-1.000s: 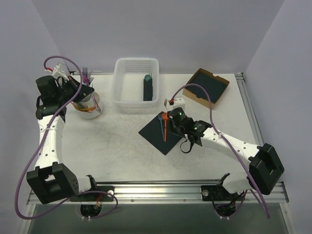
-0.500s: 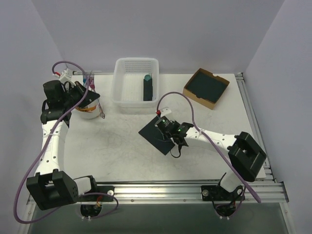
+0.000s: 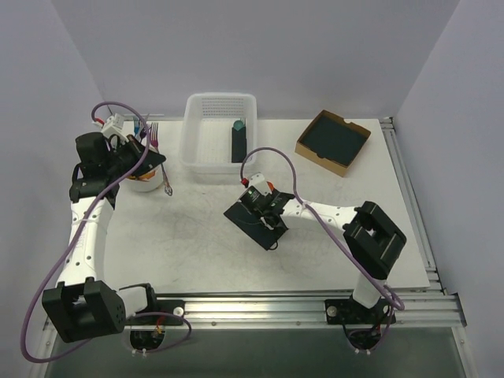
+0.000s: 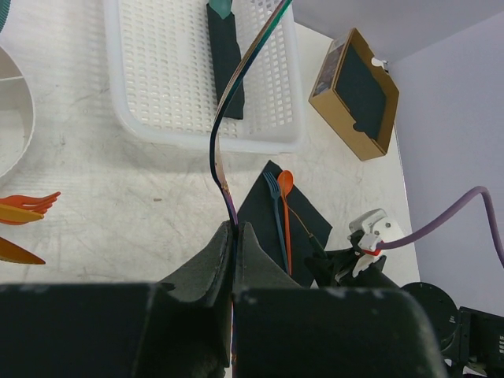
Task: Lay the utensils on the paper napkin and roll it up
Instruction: Place the utensils on the napkin.
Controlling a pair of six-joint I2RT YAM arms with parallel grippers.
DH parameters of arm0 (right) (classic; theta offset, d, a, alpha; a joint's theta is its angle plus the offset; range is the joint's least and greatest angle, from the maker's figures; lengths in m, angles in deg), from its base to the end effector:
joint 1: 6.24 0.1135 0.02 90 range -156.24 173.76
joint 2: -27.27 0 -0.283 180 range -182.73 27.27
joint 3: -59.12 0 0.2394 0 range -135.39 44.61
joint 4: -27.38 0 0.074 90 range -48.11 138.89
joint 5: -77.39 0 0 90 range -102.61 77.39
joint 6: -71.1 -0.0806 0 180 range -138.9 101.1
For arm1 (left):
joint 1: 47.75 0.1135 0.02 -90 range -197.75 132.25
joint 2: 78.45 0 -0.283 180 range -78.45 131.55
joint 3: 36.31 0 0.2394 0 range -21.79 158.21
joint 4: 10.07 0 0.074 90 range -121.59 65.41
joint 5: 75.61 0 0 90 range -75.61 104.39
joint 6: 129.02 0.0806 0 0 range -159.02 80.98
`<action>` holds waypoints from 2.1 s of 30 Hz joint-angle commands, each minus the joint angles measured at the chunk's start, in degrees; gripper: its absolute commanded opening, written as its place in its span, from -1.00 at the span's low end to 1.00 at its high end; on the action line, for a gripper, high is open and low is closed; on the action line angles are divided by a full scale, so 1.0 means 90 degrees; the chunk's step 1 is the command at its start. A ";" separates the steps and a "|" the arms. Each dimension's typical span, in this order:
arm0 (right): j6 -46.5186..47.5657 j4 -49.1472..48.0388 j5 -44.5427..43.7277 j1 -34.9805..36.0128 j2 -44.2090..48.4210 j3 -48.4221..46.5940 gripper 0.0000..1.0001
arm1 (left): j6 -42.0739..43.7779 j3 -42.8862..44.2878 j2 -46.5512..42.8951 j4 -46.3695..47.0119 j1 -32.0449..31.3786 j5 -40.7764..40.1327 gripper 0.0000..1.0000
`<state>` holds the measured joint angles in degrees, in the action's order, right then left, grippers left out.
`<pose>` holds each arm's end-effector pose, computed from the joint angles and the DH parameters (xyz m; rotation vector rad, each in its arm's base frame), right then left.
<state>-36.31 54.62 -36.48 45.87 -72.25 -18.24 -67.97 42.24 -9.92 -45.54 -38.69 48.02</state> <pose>0.2620 0.2835 0.1902 -0.5216 2.2811 0.0869 0.2831 -0.0001 0.3579 -0.2891 2.0063 -0.8098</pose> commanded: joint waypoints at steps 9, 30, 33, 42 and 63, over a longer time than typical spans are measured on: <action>0.0050 0.0402 -0.0443 -0.0019 -0.0406 -0.0341 -1.00 | 0.0277 0.0083 -0.0232 0.0004 -0.0050 -0.0055 -0.95; -0.0029 0.0451 0.0436 -0.0010 -0.0143 0.0118 -0.33 | 0.0365 0.0239 -0.0203 -0.0202 -0.0137 -0.0055 -0.95; 0.0001 0.0499 0.0544 -0.0010 -0.0143 0.0079 -0.18 | 0.0375 0.0278 -0.0183 -0.0221 -0.0147 -0.0055 -0.95; 0.0030 0.0441 0.0934 -0.0068 0.0199 -0.0009 -0.13 | 0.0375 0.0415 0.0032 -0.0299 -0.0147 0.0053 -0.95; 0.0538 -0.0077 0.2526 -0.1074 0.0345 0.0255 -0.29 | 0.0541 0.1127 0.0666 -0.0827 -0.0001 -0.0172 -0.95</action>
<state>-32.68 53.90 -15.89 36.17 -71.88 -16.25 -64.06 48.62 -4.57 -52.79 -39.59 47.19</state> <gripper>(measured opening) 0.356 0.049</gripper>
